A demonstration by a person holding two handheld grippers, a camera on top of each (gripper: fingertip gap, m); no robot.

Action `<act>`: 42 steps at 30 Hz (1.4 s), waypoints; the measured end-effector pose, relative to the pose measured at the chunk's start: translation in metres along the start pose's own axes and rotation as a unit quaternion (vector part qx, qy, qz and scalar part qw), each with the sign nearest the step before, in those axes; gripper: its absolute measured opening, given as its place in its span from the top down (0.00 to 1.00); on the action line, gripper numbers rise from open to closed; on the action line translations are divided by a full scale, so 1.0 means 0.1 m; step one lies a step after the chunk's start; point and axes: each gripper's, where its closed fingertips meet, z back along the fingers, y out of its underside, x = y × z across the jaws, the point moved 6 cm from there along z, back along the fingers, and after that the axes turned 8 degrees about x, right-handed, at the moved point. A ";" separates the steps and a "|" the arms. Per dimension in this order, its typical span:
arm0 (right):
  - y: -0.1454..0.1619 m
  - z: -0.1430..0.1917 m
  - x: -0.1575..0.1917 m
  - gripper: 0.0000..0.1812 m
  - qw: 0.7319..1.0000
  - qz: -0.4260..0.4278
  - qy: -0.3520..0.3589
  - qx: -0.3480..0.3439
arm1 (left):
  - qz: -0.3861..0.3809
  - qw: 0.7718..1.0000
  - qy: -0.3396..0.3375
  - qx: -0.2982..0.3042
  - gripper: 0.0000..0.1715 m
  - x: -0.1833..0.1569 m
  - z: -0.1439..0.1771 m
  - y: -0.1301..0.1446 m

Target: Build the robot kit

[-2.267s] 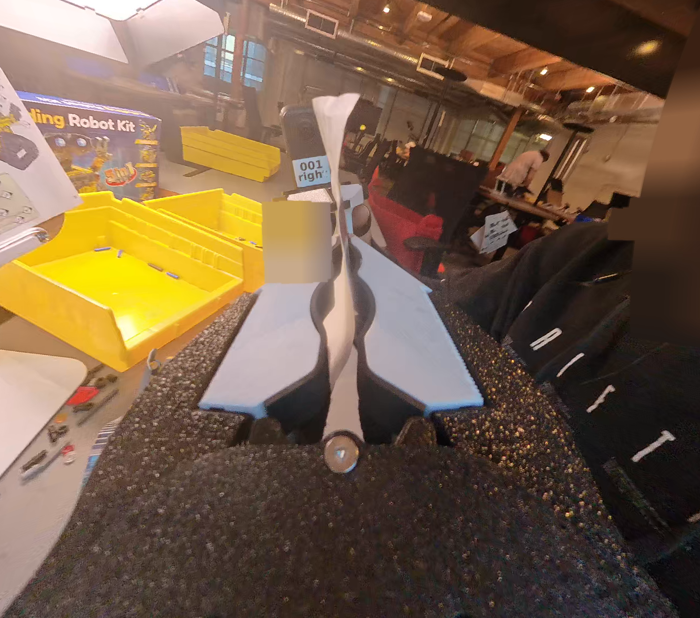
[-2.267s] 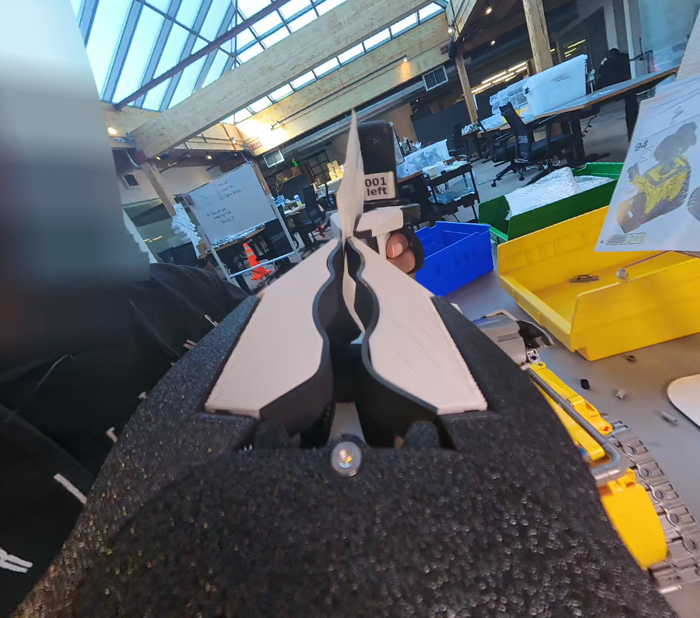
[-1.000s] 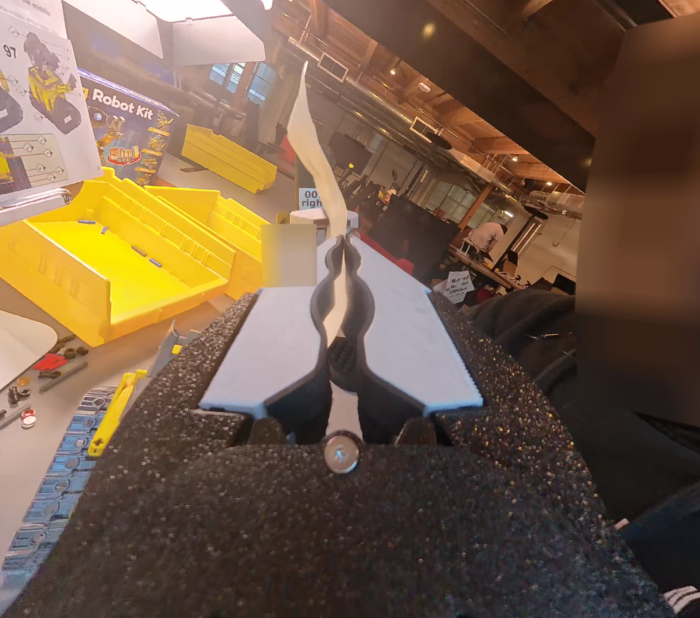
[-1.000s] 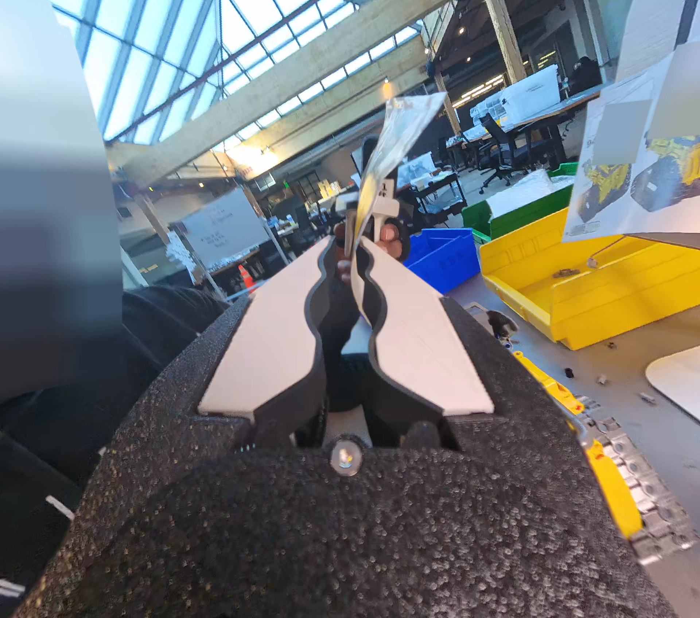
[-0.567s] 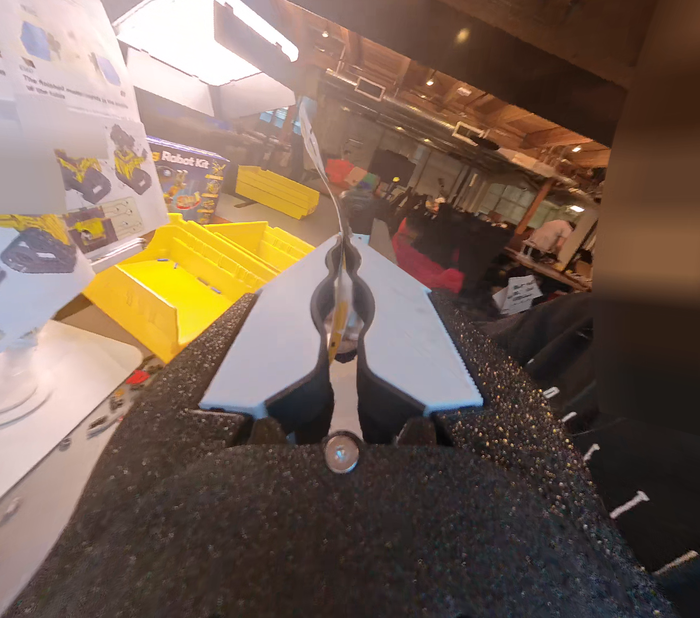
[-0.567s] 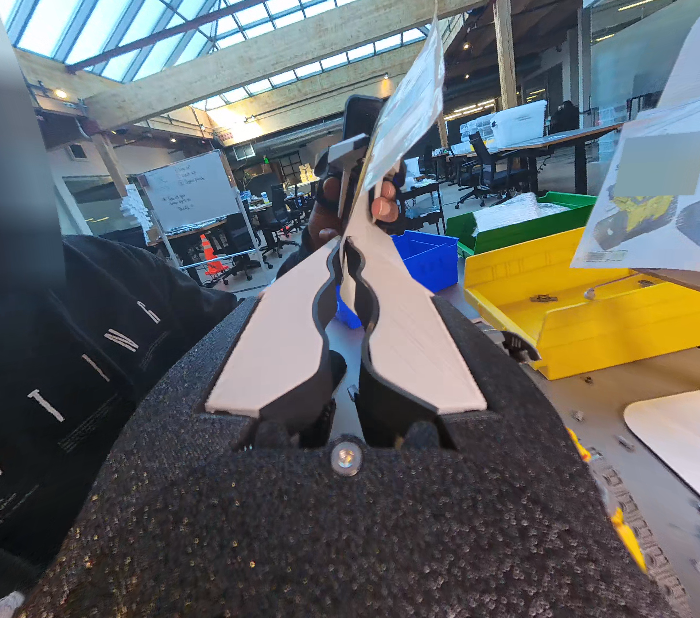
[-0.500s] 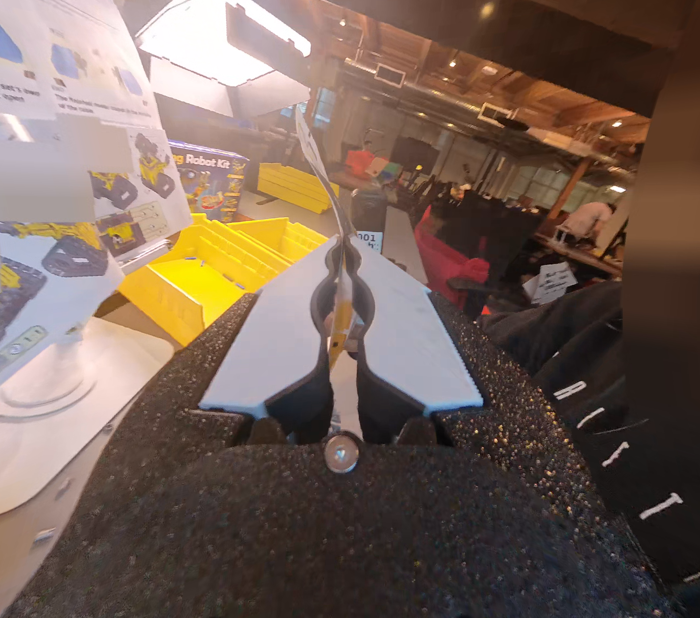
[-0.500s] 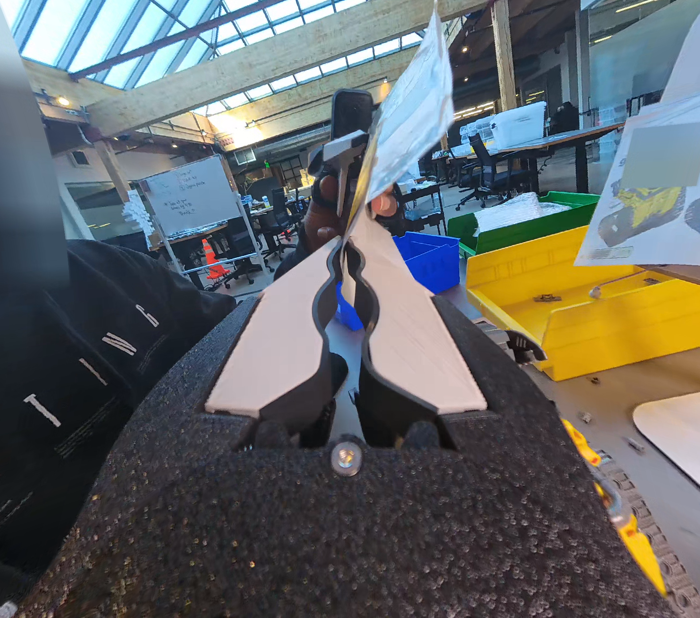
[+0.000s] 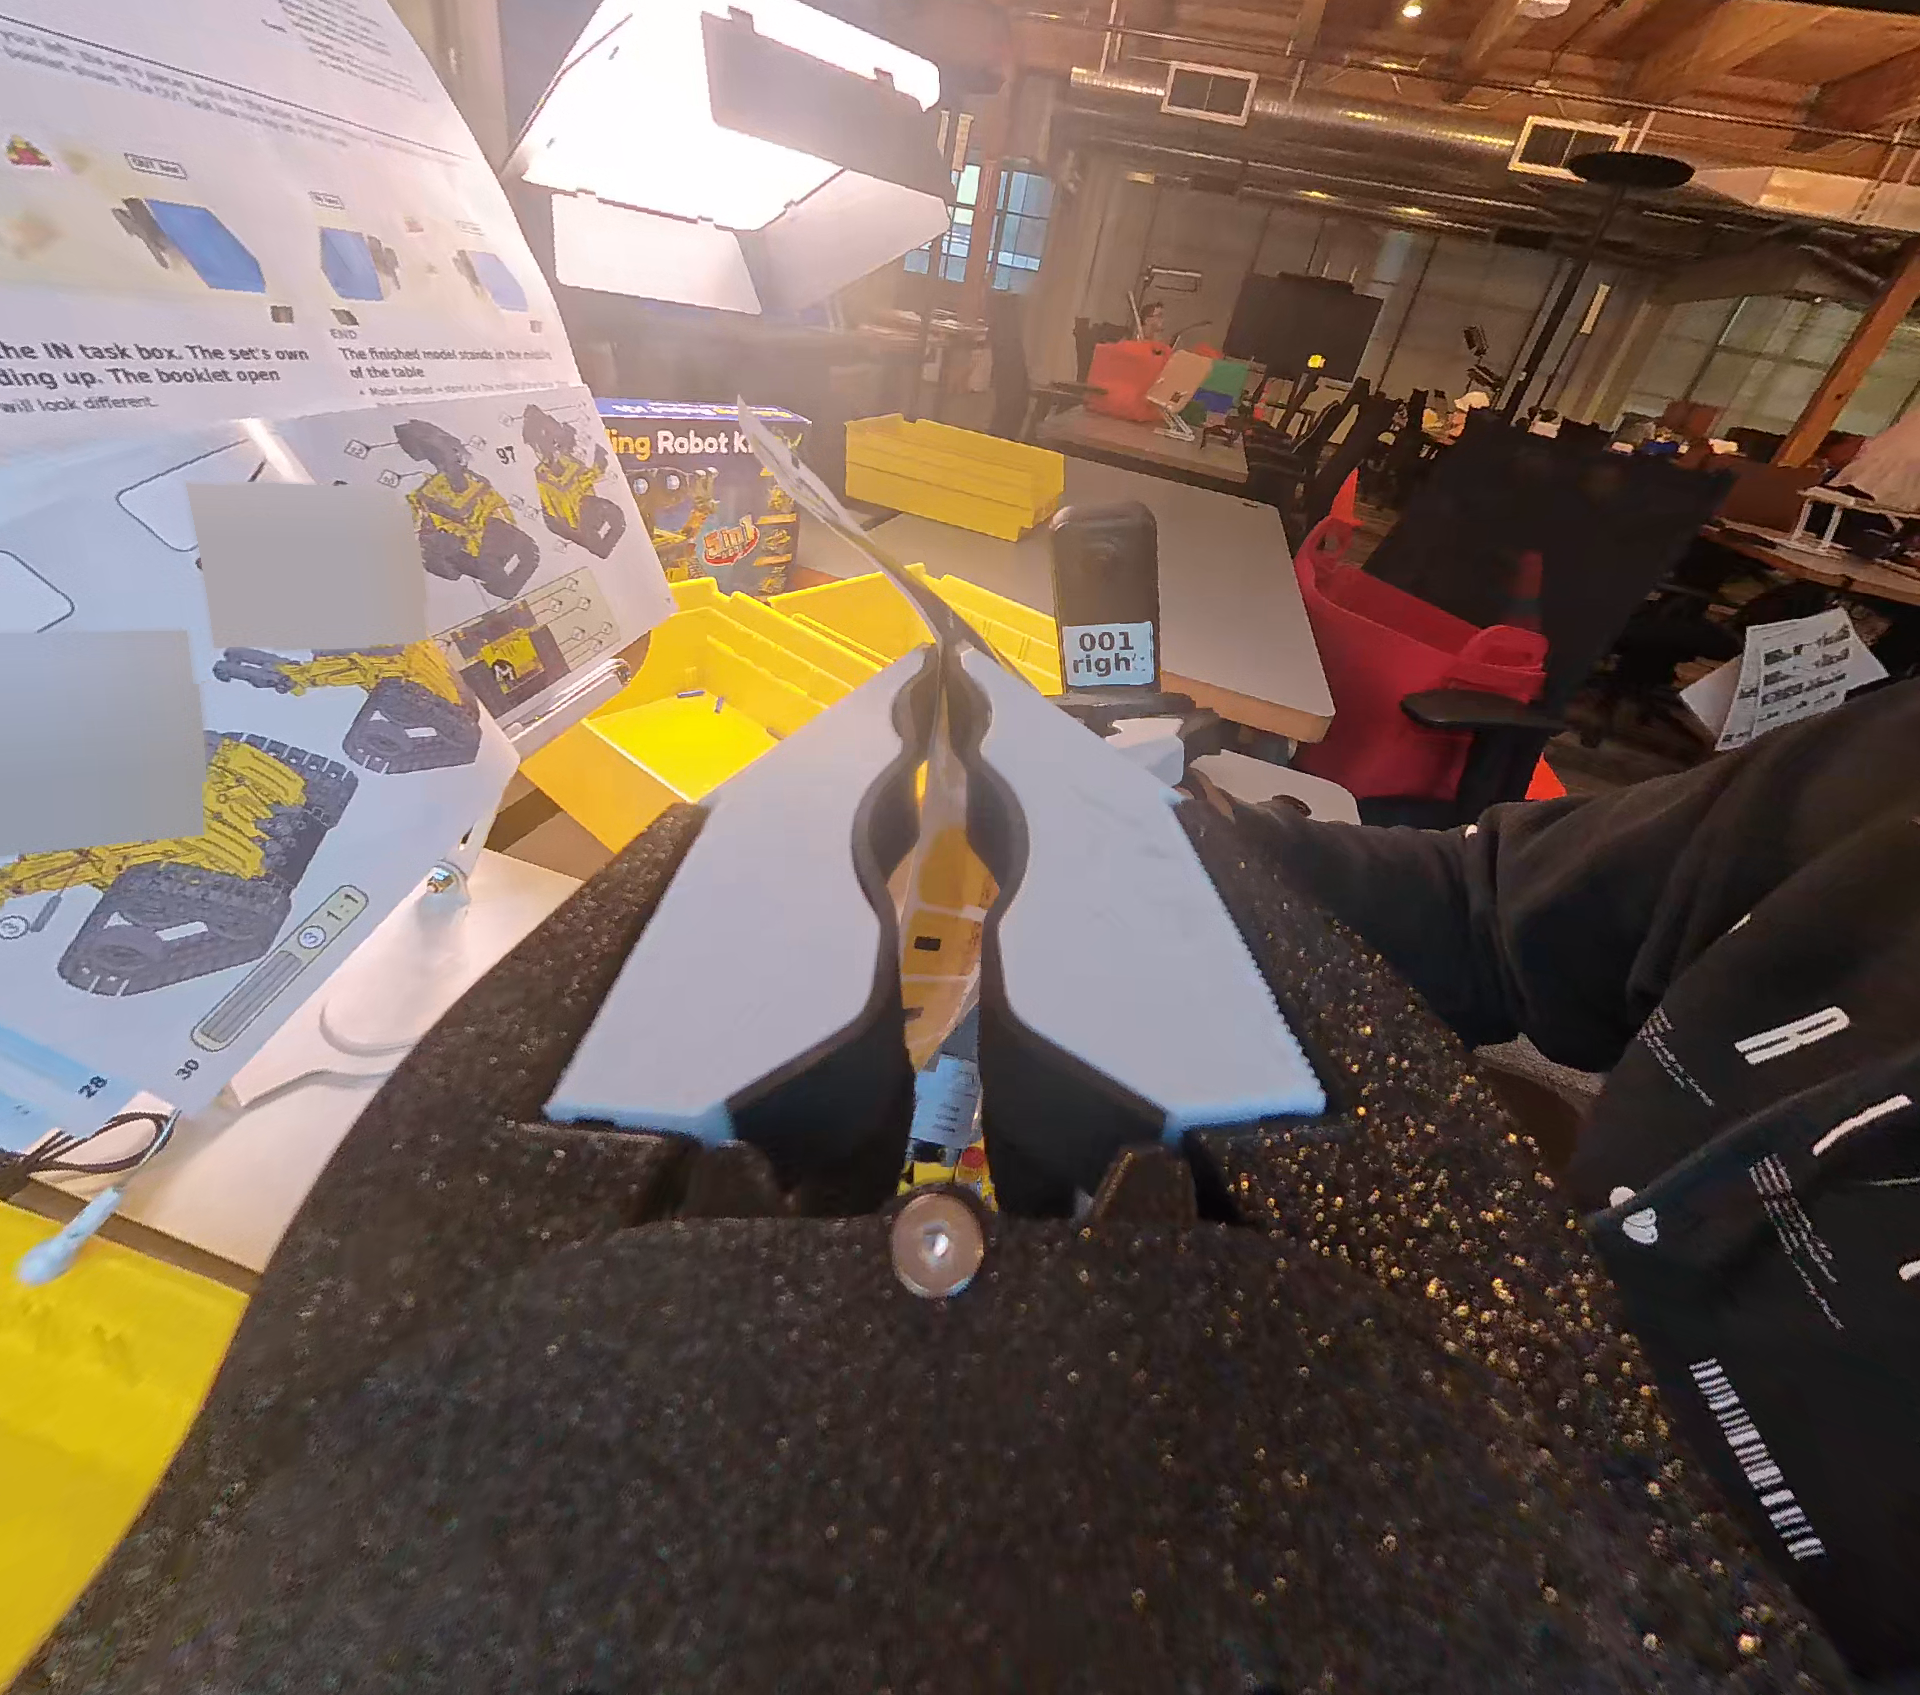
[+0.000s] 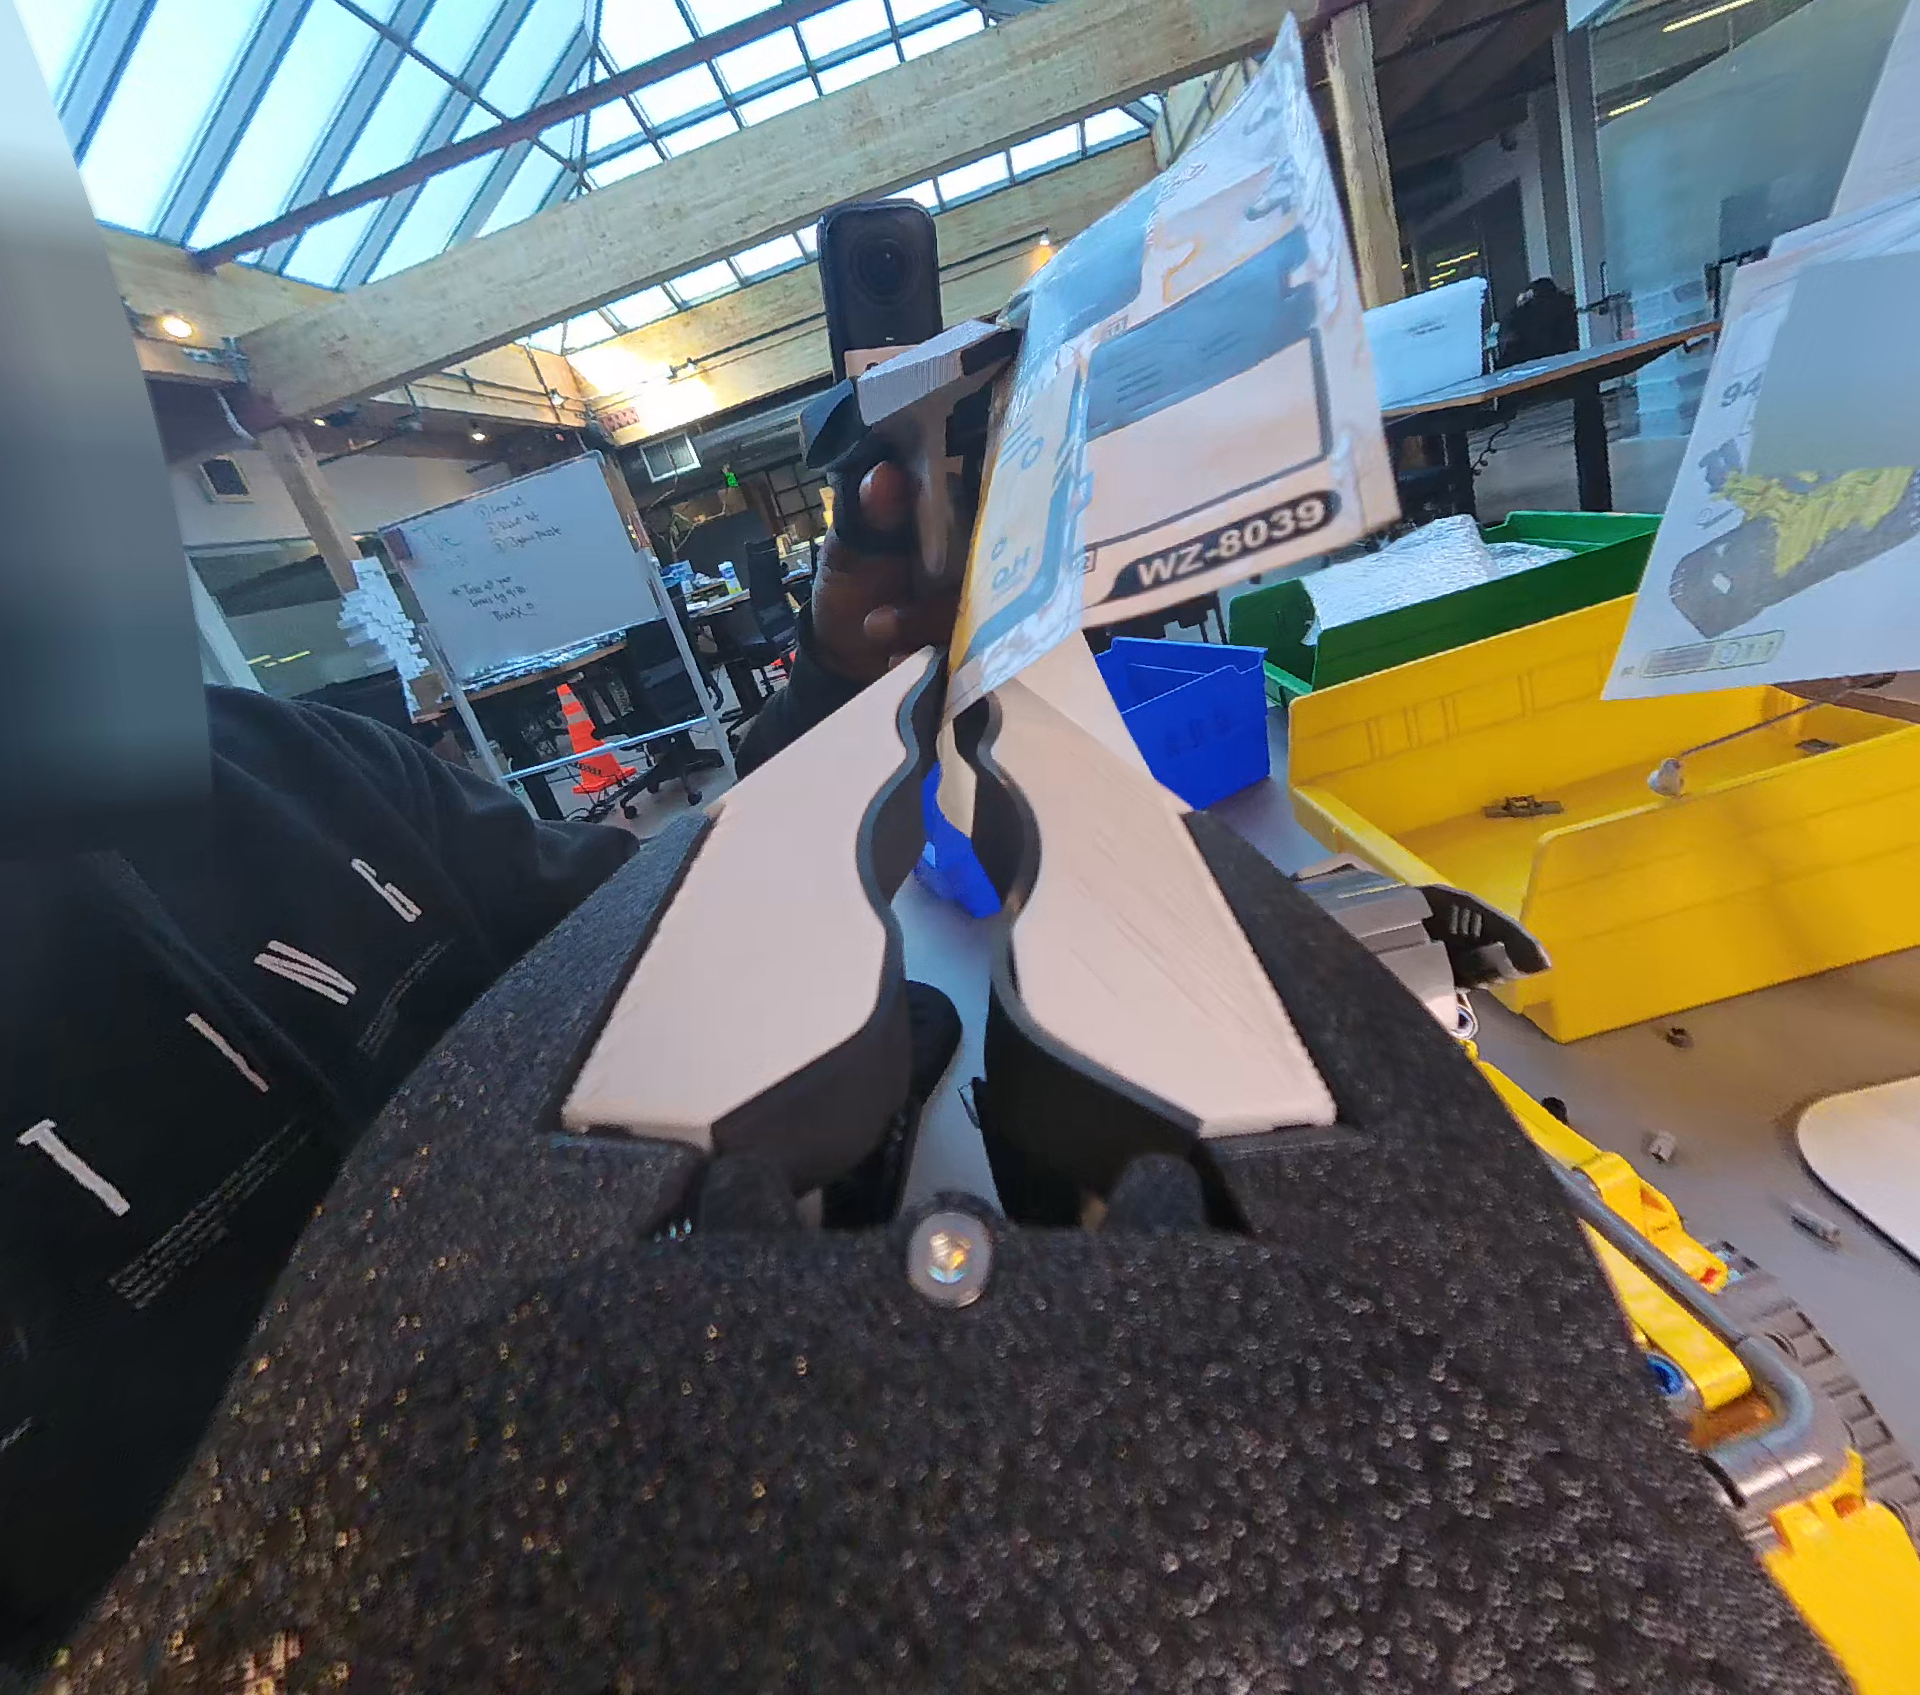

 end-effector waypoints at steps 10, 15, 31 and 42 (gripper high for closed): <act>0.03 -0.03 0.01 1.00 0.999 0.041 0.029 0.005 | -0.012 1.000 -0.010 0.001 1.00 0.05 0.01 0.01; -0.02 -0.01 0.01 1.00 0.999 0.018 0.023 -0.024 | -0.009 1.000 -0.013 -0.007 1.00 0.06 0.03 0.00; -0.18 0.17 -0.08 1.00 0.992 -0.087 -0.016 -0.084 | 0.004 0.996 0.082 0.031 0.89 0.02 0.07 0.10; -0.33 0.34 -0.11 1.00 0.987 -0.118 -0.010 -0.111 | -0.014 0.989 0.144 0.018 1.00 -0.11 -0.23 0.27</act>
